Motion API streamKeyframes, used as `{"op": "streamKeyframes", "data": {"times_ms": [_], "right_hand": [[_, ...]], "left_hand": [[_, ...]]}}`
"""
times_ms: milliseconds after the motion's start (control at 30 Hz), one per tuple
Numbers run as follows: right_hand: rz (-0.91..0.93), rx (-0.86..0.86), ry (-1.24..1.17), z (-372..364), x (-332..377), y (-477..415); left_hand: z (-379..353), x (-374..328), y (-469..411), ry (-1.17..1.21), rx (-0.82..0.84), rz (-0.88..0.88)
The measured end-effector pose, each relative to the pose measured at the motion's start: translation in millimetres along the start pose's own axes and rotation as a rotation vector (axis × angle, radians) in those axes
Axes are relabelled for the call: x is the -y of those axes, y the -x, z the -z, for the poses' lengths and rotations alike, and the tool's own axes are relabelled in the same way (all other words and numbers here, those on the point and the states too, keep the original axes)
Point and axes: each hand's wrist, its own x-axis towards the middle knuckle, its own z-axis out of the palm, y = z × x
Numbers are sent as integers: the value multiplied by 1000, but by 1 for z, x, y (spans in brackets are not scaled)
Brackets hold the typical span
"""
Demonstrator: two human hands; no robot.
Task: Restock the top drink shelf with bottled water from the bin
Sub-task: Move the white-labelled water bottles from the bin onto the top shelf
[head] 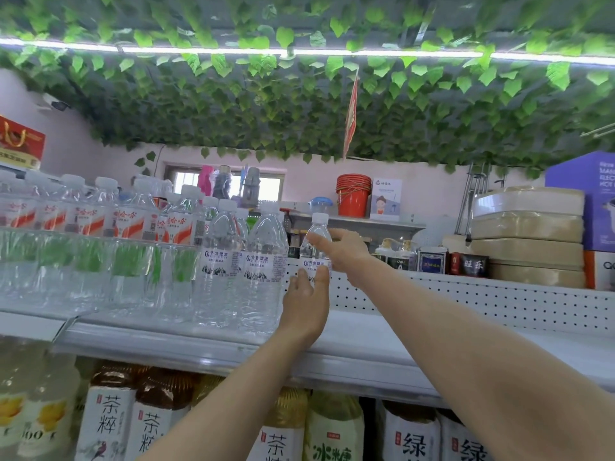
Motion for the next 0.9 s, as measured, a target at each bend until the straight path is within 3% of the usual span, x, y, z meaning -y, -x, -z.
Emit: {"op": "streamKeyframes", "data": {"times_ms": [167,467,700,900], "right_hand": [[-19,-49,163,16,17,35],[51,-33,316,34,61,145],[-41,50,497,18,50,254],[-202,166,648,-9,-5,340]], "left_hand": [[19,-13,29,32,19,-42],[88,-24,104,-76,-122,-99],[116,24,175,-249,-112,-37],[106,88,247,-318,-12,24]]}}
